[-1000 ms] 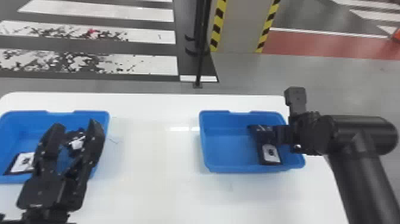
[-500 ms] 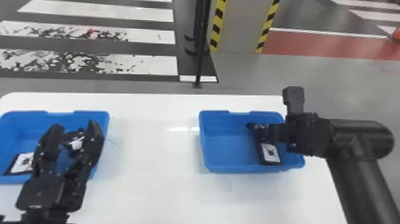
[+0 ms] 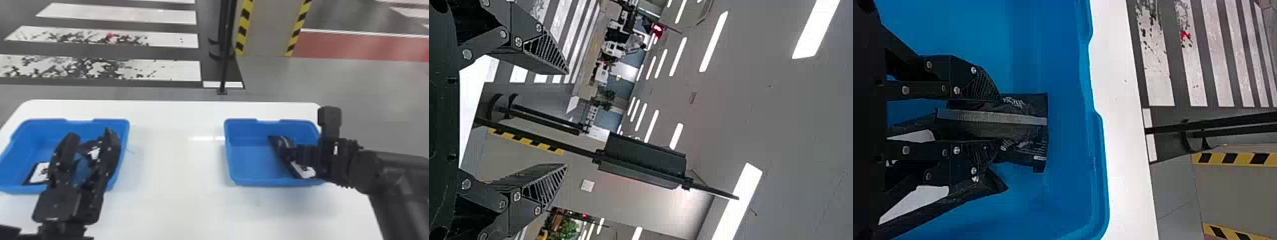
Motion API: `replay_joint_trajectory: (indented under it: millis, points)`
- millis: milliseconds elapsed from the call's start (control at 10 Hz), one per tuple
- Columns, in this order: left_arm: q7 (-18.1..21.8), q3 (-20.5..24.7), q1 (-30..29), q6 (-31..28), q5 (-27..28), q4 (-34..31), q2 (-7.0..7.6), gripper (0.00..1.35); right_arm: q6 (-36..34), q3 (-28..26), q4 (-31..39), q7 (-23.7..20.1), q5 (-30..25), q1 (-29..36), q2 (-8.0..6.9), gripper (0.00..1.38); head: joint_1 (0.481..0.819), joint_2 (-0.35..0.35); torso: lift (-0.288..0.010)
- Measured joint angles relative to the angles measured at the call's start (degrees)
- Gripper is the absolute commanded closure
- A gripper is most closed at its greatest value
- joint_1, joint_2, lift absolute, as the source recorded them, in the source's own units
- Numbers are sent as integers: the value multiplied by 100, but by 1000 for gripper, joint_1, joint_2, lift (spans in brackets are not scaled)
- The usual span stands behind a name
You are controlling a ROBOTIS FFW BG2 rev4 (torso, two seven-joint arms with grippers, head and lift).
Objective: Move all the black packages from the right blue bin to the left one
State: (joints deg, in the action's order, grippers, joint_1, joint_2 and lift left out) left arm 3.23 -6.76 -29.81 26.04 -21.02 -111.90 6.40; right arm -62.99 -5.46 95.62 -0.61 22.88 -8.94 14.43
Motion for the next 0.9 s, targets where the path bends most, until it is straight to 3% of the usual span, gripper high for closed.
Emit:
replay_joint_trajectory:
  millis: [400,600,700,900]
  points:
    - [-10,9,0,81,-51,30,-15,403,1350,-436,1084,-547,849,1036,-120,892,695,-71,-140]
    - [-33,-28,16,151,-68,32,-16,403,2297,-426,961,-1414,997,1033,-124,892,695,-52,-140]
    - [-34,-68,38,165,-142,32,-19,403,2807,-296,656,-1899,1180,894,-98,892,695,-32,-140]
    - [-32,-179,91,133,-407,32,-20,407,3314,385,555,-2317,1705,789,34,892,695,41,-140]
